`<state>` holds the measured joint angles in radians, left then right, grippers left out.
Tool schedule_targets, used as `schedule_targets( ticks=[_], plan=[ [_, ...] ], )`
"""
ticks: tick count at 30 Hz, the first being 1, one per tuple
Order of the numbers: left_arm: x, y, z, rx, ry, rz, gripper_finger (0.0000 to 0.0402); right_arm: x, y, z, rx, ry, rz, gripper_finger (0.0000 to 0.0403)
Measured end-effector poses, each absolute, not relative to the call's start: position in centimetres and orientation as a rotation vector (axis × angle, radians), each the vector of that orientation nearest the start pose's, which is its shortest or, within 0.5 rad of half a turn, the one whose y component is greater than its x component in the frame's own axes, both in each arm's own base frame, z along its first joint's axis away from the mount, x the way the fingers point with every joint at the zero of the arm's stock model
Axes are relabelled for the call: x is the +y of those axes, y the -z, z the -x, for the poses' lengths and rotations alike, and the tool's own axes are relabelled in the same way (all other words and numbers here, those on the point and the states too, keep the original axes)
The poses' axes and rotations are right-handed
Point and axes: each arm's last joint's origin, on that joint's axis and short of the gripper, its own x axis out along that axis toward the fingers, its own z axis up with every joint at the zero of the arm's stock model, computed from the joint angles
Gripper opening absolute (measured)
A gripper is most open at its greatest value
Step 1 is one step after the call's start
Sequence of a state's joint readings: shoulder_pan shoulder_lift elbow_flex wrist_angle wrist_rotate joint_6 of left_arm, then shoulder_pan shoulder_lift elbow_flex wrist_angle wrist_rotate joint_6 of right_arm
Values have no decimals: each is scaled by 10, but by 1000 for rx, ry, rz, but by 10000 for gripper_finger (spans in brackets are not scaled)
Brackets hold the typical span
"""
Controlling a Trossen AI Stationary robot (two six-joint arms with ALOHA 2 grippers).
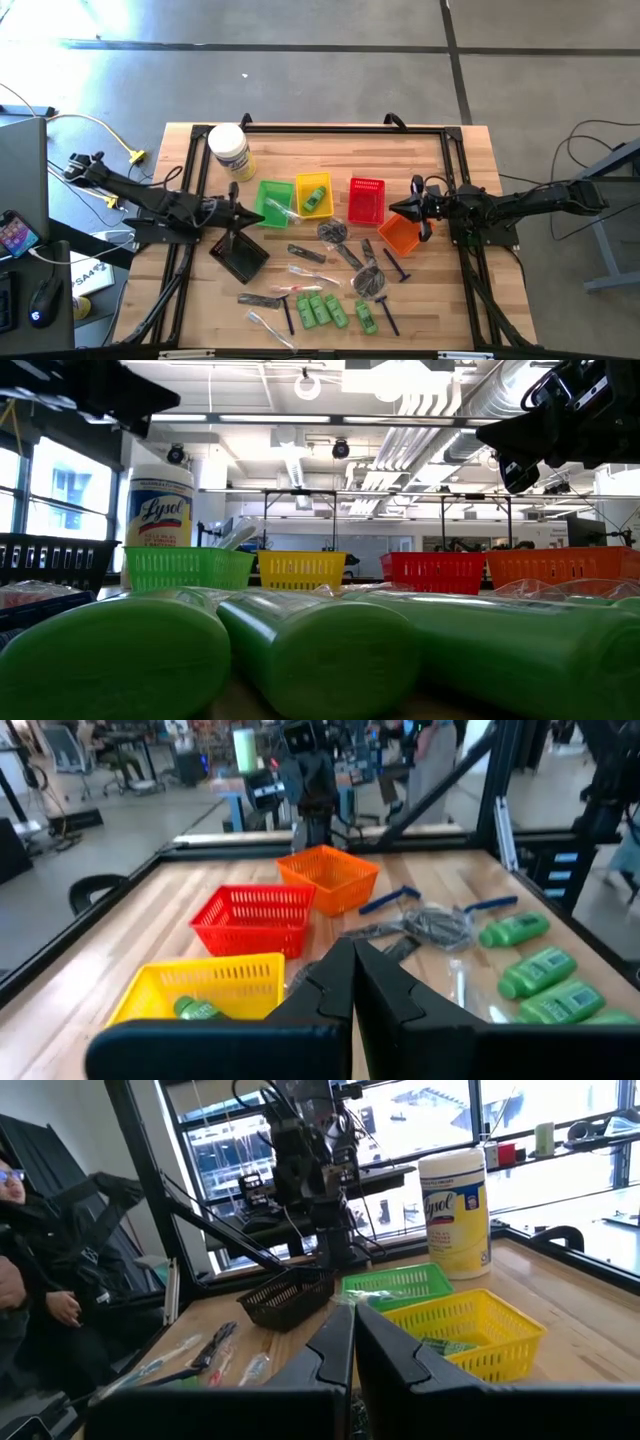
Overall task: Pick & Place Travel size toiletries
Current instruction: Put the bottom left blue razor into the black basket
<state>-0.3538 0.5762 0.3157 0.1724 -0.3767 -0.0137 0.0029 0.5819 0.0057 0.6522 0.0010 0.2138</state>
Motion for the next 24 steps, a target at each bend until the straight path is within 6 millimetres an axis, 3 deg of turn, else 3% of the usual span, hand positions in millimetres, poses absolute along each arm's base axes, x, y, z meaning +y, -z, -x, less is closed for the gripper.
schedule_targets(
  ticks=[11, 24],
  plan=[
    [-57, -260, -184, 285, -25, -78, 0, 0, -173, -134, -75, -10, -213, 7],
    [-78, -247, -226, 514, 129, -31, 1, 0, -172, -134, -70, -10, -213, 7]
  ],
)
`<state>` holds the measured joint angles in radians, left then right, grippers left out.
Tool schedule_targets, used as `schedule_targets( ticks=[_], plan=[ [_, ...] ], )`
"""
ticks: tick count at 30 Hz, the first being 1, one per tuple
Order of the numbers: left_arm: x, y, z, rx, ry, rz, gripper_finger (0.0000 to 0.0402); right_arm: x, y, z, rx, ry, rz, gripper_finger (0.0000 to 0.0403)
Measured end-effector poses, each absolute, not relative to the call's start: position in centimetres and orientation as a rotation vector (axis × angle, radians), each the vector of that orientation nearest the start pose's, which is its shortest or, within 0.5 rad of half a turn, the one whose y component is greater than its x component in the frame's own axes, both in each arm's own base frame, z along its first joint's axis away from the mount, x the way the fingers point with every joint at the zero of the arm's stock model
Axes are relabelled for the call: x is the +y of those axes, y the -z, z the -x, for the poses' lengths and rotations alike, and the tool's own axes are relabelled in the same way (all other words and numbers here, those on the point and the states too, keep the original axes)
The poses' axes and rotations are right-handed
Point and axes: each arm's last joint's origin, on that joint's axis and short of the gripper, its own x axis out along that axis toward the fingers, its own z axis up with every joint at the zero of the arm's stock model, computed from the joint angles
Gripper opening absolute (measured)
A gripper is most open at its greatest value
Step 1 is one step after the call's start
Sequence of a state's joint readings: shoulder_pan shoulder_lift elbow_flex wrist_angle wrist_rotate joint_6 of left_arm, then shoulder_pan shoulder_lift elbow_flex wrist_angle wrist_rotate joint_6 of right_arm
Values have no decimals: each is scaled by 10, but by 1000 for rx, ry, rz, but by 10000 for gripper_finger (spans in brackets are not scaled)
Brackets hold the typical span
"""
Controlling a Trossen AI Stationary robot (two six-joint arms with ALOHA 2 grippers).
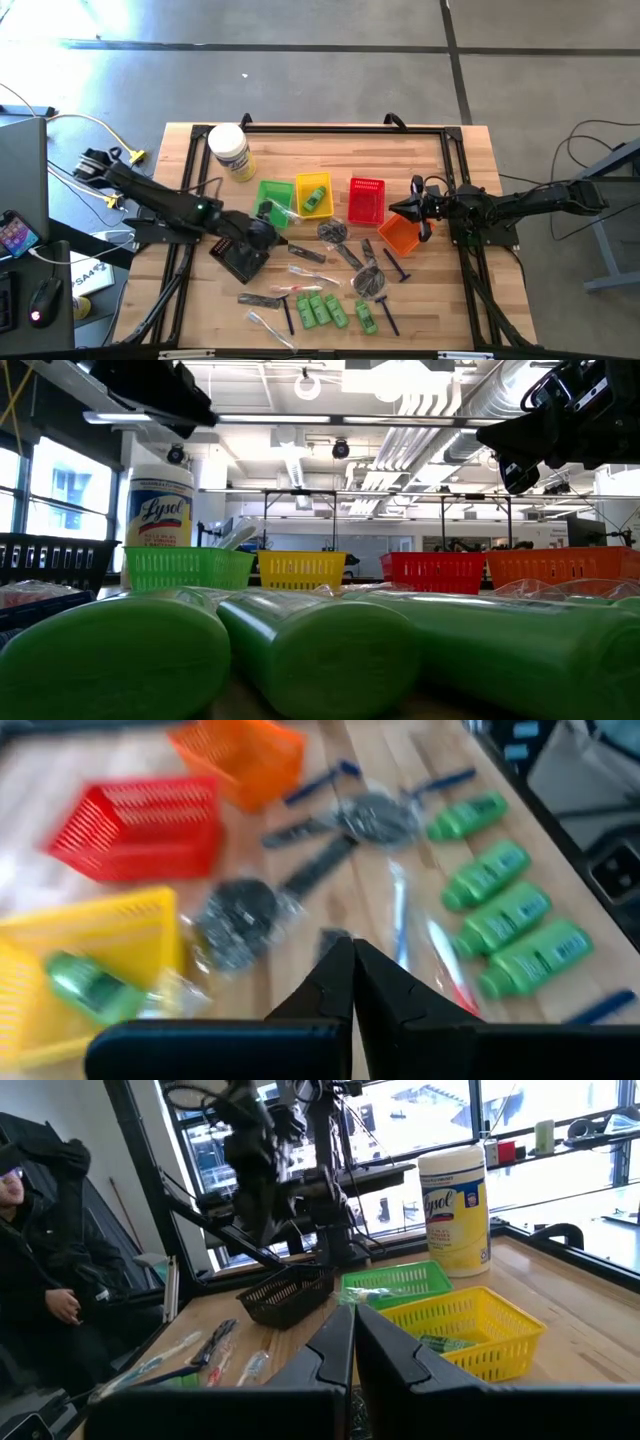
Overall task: Pick & Place Travel size toiletries
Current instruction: Put the bottom left blue razor into the black basket
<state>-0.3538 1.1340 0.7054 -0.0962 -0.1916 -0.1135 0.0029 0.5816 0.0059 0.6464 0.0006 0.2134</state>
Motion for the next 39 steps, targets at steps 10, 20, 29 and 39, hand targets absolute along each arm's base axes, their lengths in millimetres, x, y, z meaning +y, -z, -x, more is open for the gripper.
schedule_targets(
  ticks=[10, 20, 29, 39],
  plan=[
    [-113, -235, -258, 661, 341, -102, 69, 0, -173, -134, -75, -10, -215, 7],
    [-165, -225, -266, 713, 516, -237, 150, 0, -173, -134, -77, -14, -243, 7],
    [-186, -200, -270, 789, 547, -371, 203, 3, -176, -134, -105, -33, -238, 7],
    [-206, -171, -275, 765, 638, -531, 210, 2, -179, -133, -141, -31, -215, 7]
  ],
)
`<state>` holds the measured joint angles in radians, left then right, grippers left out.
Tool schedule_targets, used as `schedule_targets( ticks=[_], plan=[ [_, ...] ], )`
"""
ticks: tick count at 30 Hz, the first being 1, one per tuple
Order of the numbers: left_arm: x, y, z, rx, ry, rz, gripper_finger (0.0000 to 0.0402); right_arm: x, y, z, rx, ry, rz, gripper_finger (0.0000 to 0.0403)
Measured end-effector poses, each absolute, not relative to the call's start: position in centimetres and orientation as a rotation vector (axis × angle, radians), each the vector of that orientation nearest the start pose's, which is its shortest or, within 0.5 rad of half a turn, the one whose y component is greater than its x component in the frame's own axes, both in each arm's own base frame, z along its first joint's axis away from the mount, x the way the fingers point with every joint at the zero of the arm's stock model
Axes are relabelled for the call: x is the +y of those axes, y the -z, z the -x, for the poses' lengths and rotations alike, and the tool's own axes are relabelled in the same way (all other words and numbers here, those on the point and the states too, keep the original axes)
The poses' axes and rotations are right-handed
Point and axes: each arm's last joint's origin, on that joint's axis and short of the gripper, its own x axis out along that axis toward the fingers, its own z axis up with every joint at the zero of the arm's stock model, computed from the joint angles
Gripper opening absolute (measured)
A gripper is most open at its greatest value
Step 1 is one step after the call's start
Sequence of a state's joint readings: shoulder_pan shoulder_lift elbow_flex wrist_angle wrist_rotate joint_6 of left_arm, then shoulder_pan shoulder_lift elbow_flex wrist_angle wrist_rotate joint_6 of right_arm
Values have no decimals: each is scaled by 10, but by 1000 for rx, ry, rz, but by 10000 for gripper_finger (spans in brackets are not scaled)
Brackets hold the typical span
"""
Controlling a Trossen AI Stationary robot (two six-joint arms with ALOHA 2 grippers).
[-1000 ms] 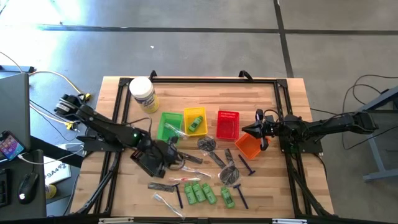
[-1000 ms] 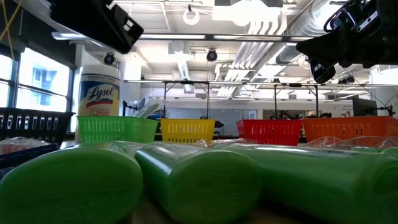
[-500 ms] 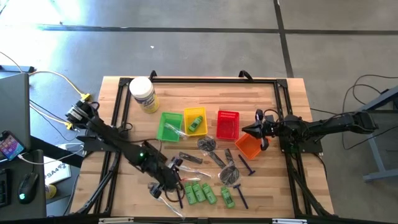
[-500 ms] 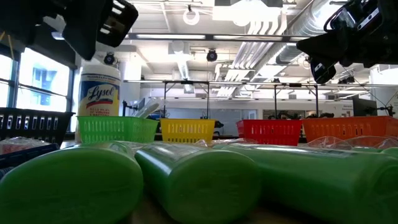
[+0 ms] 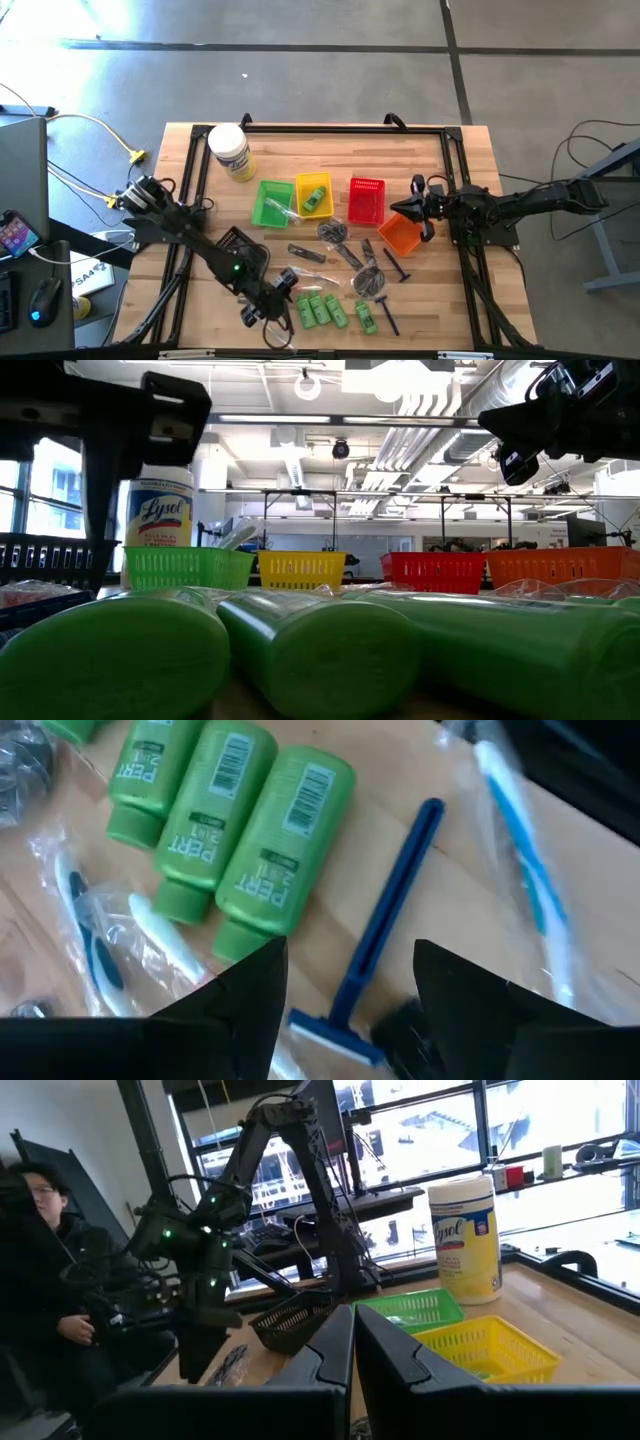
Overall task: Pick & Place Travel size toiletries
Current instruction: Put the bottom left blue razor into the black basket
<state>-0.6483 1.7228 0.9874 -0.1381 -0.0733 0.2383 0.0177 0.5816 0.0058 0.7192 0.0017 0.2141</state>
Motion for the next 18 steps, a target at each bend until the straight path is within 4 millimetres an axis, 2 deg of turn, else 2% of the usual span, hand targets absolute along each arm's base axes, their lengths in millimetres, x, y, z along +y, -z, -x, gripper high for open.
schedule_targets(
  ticks=[18],
  plan=[
    [-218, -137, -282, 786, 686, -550, 210, 3, -178, -133, -128, -37, -241, 7]
  ],
)
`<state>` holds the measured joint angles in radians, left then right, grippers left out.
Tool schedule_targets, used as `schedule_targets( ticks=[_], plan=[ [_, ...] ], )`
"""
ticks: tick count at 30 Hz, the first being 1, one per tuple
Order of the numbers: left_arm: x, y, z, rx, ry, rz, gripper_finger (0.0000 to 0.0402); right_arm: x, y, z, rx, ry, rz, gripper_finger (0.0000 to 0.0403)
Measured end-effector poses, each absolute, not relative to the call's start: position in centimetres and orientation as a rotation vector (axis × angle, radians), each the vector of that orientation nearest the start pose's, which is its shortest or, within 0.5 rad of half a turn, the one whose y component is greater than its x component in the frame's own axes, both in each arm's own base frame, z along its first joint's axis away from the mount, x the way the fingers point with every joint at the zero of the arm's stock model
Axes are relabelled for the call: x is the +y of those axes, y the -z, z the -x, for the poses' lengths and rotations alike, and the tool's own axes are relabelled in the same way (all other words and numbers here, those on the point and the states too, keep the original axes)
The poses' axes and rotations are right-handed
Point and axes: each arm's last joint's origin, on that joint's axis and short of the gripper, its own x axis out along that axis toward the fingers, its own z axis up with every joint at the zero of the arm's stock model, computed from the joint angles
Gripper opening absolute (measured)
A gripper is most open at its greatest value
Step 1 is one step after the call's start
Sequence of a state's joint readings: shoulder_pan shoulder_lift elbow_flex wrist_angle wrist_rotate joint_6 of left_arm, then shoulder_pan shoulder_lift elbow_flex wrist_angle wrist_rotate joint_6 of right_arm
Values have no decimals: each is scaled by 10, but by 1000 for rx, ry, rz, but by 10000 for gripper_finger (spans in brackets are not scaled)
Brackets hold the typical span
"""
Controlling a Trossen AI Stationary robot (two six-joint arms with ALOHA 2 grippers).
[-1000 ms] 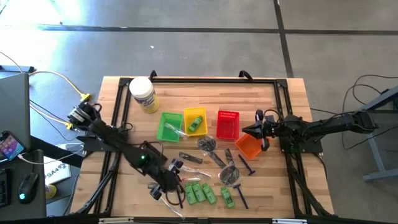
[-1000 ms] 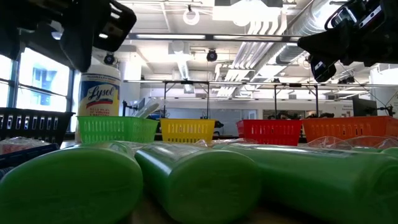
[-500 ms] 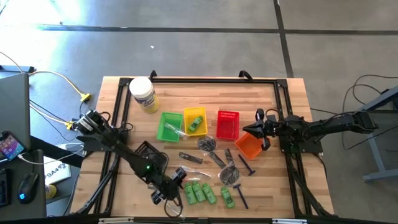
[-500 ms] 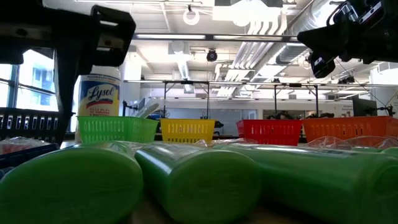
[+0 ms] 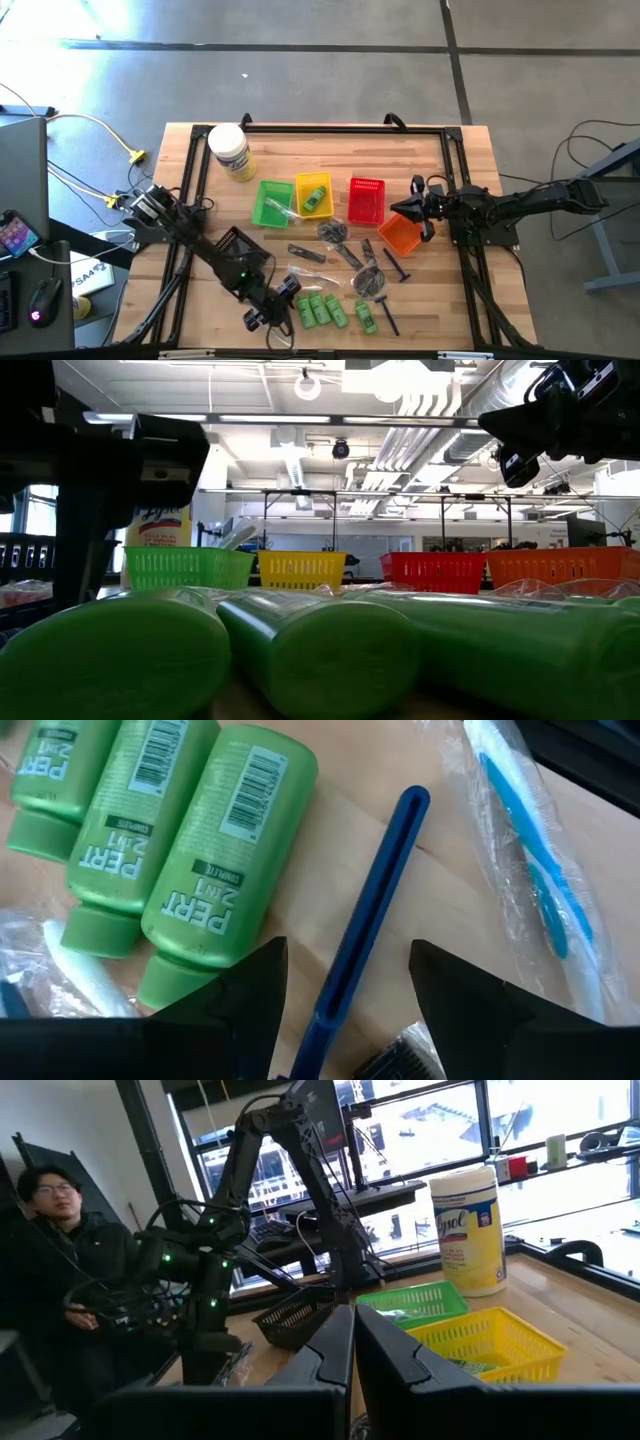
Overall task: Pick & Place Travel size toiletries
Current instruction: Put the bottom left blue razor into the black basket
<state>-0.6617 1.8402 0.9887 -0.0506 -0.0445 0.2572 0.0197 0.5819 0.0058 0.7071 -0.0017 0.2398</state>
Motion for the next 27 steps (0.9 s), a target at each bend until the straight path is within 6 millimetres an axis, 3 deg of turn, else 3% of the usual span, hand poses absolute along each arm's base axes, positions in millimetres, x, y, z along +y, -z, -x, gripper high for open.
schedule_targets(
  ticks=[5, 16, 27],
  plan=[
    [-218, -137, -282, 788, 687, -550, 202, 5, -178, -133, -127, -49, -241, 7],
    [-218, -135, -281, 797, 710, -552, 82, 5, -178, -133, -126, -50, -241, 7],
    [-218, -136, -282, 788, 700, -558, 14, 5, -178, -133, -125, -50, -241, 7]
  ],
)
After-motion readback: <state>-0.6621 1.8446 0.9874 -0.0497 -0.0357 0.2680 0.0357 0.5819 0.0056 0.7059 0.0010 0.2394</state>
